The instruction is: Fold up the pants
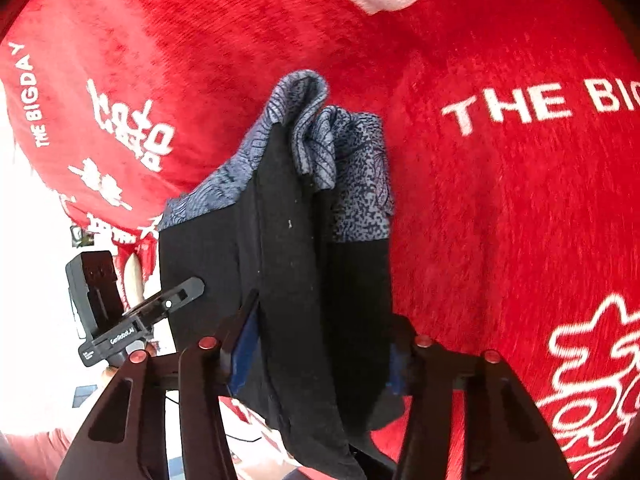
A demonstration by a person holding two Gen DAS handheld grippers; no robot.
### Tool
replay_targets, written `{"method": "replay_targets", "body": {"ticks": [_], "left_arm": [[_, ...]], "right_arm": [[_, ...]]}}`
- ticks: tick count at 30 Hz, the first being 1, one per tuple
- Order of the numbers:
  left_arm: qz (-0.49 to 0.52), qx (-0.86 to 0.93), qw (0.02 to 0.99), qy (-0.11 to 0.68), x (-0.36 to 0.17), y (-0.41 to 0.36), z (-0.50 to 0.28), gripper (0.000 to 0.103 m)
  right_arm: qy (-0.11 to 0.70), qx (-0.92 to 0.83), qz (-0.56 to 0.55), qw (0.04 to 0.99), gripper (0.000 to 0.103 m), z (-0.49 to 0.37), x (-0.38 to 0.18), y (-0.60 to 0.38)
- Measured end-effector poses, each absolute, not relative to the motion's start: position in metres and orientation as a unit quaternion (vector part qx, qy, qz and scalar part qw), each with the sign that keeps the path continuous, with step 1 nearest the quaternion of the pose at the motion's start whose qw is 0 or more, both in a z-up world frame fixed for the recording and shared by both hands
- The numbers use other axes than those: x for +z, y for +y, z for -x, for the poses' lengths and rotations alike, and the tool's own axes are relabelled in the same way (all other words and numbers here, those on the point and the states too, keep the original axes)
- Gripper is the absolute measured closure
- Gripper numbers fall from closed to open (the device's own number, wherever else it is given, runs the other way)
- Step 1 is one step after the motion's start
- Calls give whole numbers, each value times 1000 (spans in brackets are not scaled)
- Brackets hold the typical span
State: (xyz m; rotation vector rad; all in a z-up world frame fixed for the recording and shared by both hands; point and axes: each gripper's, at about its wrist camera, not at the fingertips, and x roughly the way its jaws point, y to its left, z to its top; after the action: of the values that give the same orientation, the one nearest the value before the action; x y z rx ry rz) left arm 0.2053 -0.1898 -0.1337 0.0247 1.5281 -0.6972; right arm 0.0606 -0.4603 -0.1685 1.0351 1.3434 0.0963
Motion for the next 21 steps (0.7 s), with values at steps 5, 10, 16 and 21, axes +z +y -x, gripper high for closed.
{"method": "replay_targets", "body": {"ticks": [5, 10, 16, 21], "left_arm": [[-8, -299, 678, 671, -106, -173, -184, 39], [-9, -282, 685, 672, -89, -152, -152, 39], [-9, -279, 671, 687, -113, -133, -123, 39], [-9, -274, 683, 677, -135, -118, -113, 39]], "right_arm": [[591, 62, -463, 657, 52, -48, -154, -449], [596, 77, -459, 654, 52, -24, -136, -433], [606, 61, -453, 651, 52, 8, -140, -409], [610, 20, -438, 660, 51, 36, -154, -396]]}}
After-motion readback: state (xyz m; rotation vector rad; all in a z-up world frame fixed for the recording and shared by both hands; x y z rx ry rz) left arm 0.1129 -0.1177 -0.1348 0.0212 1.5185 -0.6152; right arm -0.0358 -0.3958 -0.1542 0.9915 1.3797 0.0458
